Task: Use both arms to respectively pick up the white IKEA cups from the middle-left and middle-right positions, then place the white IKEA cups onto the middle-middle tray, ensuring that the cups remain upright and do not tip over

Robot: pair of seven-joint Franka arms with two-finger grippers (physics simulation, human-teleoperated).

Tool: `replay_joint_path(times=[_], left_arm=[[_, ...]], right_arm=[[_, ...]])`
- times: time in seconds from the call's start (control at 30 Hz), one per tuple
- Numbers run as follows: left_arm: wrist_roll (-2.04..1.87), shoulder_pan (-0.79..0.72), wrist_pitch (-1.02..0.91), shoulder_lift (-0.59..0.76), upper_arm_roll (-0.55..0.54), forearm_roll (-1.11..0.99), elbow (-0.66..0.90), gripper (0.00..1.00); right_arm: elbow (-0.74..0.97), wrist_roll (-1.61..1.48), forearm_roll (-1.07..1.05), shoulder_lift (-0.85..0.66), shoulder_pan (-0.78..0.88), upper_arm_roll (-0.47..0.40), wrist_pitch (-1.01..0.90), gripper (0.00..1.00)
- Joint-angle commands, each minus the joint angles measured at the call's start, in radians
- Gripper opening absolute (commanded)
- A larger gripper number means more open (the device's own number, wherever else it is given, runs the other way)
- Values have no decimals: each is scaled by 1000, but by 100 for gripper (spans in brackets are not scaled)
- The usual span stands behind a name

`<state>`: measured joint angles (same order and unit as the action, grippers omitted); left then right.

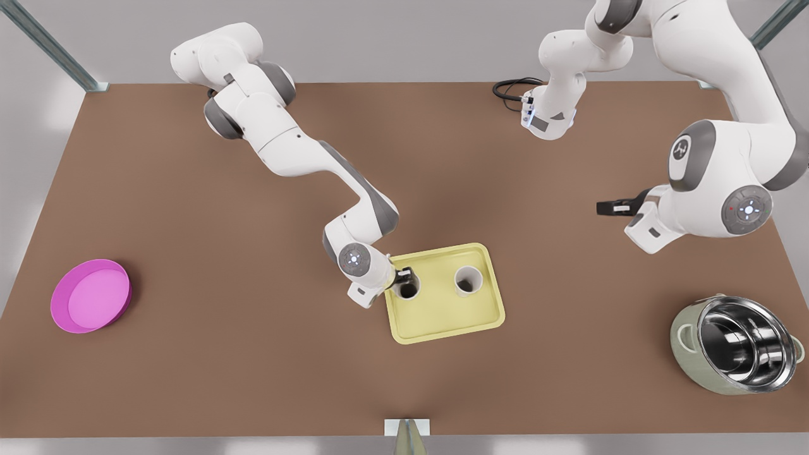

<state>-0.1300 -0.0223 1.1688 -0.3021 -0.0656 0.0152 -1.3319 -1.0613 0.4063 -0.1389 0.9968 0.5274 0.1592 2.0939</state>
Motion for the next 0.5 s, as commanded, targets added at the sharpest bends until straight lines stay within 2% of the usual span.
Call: replay_joint_path(times=[0.0, 0.3, 0.4, 0.47], left_arm=[[133, 1, -9, 1, -5, 0, 2, 100], [133, 1, -9, 1, -5, 0, 2, 100], [133, 1, -9, 0, -5, 0, 2, 100], [133, 1, -9, 0, -5, 2, 0, 100]], right_arm=[[0, 180, 1, -1, -1, 0, 2, 100], [-11, 180, -2, -60, -9, 13, -38, 100], [-9, 151, -1, -216, -44, 14, -221, 100], [-11, 105, 12, -277, -196, 6, -452, 100]])
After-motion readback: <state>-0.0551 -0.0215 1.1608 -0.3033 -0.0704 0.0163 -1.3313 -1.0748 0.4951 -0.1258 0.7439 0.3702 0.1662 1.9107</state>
